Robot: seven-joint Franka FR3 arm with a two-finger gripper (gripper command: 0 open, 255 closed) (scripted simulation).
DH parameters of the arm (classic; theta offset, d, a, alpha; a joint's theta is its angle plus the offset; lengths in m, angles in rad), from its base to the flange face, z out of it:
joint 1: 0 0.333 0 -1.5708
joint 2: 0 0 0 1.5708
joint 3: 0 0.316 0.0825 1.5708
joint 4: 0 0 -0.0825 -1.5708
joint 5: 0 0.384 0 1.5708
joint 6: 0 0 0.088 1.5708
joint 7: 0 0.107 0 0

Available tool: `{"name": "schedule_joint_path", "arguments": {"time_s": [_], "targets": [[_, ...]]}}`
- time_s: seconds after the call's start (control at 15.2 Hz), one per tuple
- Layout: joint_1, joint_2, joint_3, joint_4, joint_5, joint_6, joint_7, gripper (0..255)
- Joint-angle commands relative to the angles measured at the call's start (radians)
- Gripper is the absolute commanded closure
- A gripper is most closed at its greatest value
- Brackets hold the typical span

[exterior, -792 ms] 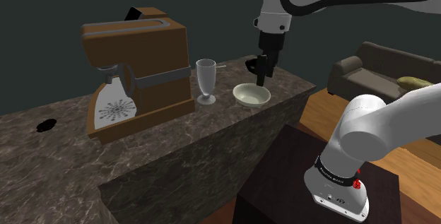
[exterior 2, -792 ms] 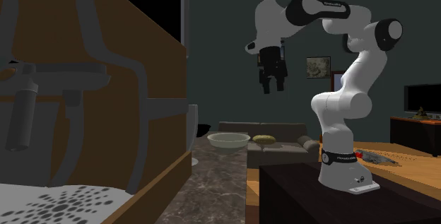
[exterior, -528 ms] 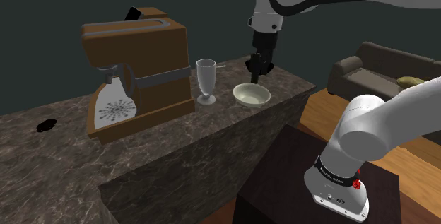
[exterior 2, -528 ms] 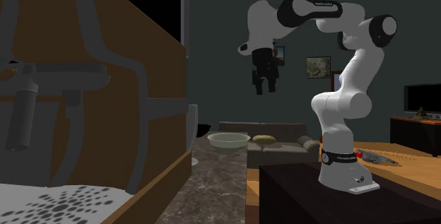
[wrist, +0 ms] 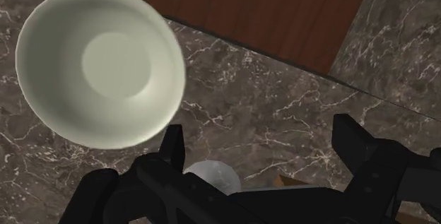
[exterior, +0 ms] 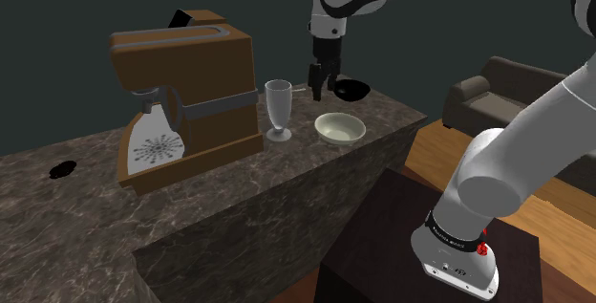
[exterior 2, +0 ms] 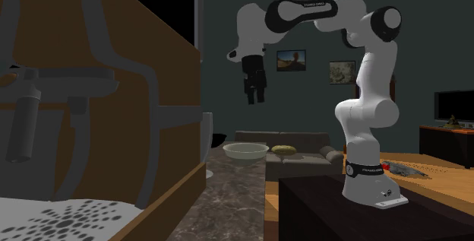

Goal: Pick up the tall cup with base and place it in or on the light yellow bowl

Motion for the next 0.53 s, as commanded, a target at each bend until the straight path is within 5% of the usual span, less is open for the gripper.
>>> {"name": "schedule_joint_path", "arguments": {"time_s": [0.0,0.46], "targets": [[-0.005,0.083,-0.006,0.073,-0.009,0.007,-0.010,0],[-0.021,0.367,-0.023,0.368,-0.034,-0.015,-0.040,0]]}}
